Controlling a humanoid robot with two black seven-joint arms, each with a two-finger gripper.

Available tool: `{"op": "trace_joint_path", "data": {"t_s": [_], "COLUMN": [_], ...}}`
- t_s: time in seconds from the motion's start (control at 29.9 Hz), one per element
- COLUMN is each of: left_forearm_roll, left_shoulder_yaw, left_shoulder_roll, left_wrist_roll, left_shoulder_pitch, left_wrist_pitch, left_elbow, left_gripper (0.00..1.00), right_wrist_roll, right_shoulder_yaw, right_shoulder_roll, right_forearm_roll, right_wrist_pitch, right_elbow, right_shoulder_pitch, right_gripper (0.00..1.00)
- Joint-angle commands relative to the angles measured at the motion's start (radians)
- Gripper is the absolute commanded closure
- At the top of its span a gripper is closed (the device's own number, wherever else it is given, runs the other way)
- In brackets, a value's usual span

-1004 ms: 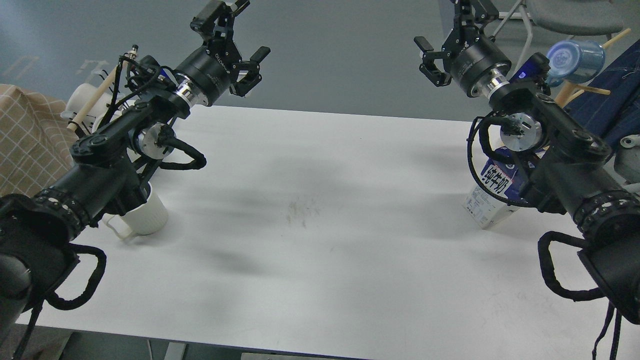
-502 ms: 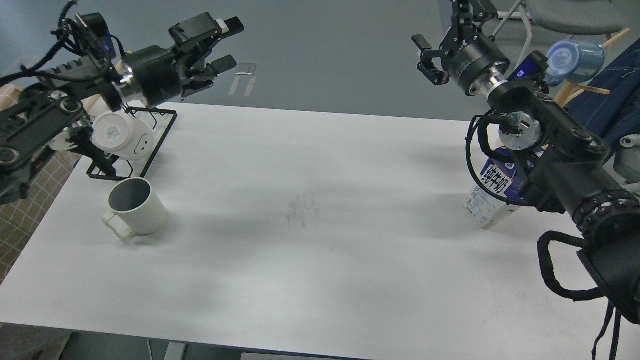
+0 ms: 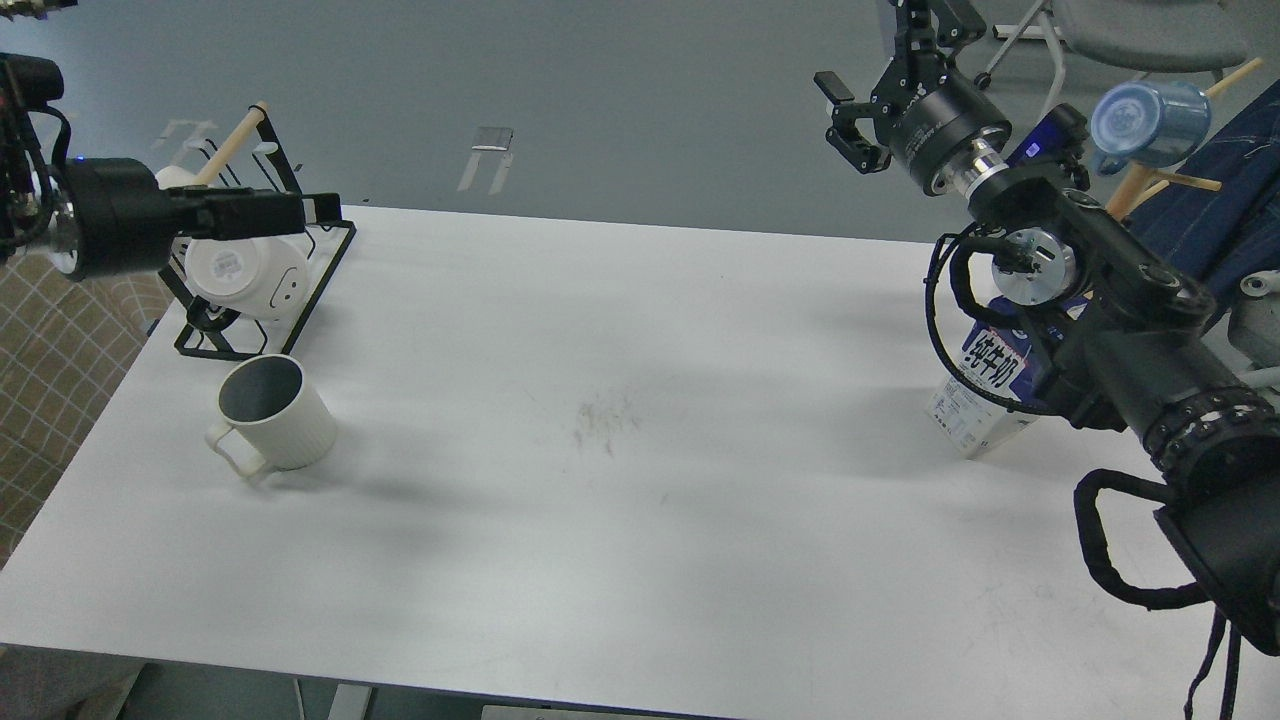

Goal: Place cup and milk with both arms
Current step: 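Lower the white mug onto the table with the left gripper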

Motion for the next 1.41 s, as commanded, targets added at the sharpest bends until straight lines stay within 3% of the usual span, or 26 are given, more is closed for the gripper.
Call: {"op": "trace_joint_path", "data": {"t_s": [0.0, 0.43, 0.9, 1.37], "left_forearm_roll": [0.079, 0.081, 0.084, 0.093], "left_shoulder_yaw": [0.083, 0.16, 0.195, 0.209], "left_shoulder_roll": [0.012, -0.045, -0.1, -0.143], "left_wrist_roll": [-0.036, -0.039, -0.039, -0.039], "left_shoulder_pitch": [0.0, 0.023, 0.101, 0.102], "left_wrist_pitch": [0.0, 0.0, 0.0, 0.0], "left_elbow": [0.01, 0.293, 0.292, 0.355], "left_gripper": [0.02, 0.02, 0.02, 0.02], "right_wrist_roll": [0.0, 0.001, 0.001, 0.001], "right_shoulder_yaw": [-0.001, 0.0, -0.001, -0.011], "right_shoulder_roll": [-0.003, 0.001, 0.001, -0.001], "right_forearm_roll": [0.0, 0.0, 0.0, 0.0], "right_wrist_pitch": [0.0, 0.0, 0.0, 0.0], "right_elbow": [0.026, 0.031, 0.031, 0.031], "right_shoulder_pitch": [-0.005, -0.011, -0.019, -0.019], "right_gripper": [0.0, 0.0, 0.0, 0.0]}}
